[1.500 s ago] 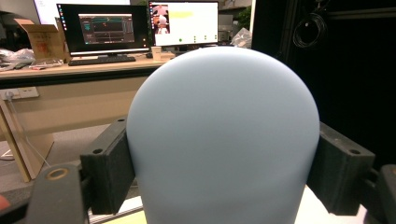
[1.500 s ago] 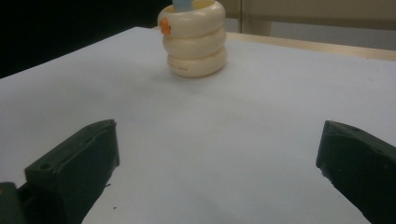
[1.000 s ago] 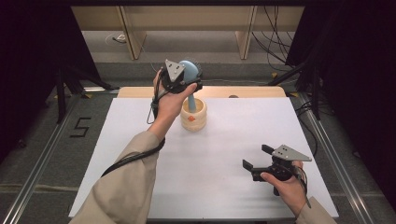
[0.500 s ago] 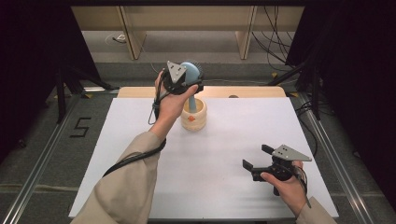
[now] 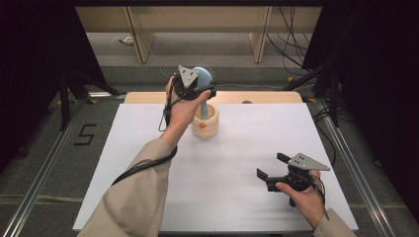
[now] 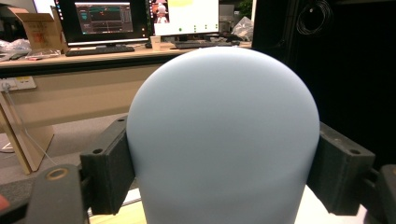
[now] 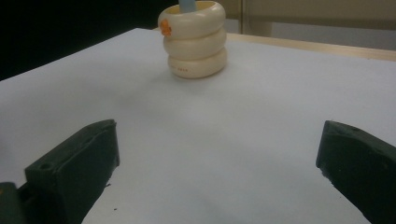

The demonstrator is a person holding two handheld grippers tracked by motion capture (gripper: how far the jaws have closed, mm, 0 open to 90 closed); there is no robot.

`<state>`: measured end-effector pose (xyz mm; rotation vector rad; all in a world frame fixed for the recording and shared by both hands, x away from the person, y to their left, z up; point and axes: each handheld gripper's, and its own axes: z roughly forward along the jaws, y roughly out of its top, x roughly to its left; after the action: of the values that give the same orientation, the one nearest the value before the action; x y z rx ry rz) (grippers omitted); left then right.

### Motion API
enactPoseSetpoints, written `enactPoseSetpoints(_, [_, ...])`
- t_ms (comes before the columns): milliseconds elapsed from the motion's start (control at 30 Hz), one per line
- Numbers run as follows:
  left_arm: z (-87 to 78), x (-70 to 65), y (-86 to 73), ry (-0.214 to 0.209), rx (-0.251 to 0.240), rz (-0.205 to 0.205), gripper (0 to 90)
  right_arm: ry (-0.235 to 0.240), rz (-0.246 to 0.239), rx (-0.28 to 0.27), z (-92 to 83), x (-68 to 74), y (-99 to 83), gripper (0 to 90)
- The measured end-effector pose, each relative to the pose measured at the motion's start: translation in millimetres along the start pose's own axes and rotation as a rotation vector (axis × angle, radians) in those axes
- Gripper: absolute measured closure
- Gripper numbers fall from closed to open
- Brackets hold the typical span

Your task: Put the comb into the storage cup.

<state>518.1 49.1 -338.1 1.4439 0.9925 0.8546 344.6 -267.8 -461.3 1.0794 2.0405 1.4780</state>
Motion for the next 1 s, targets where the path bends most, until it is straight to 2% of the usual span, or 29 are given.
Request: enactPoseSetpoints(1000, [10.5, 0.9, -11.0, -0.010, 0.023, 0.002, 19.4, 0.000, -0.007, 0.000, 0.3, 0.5, 0.2, 0.2])
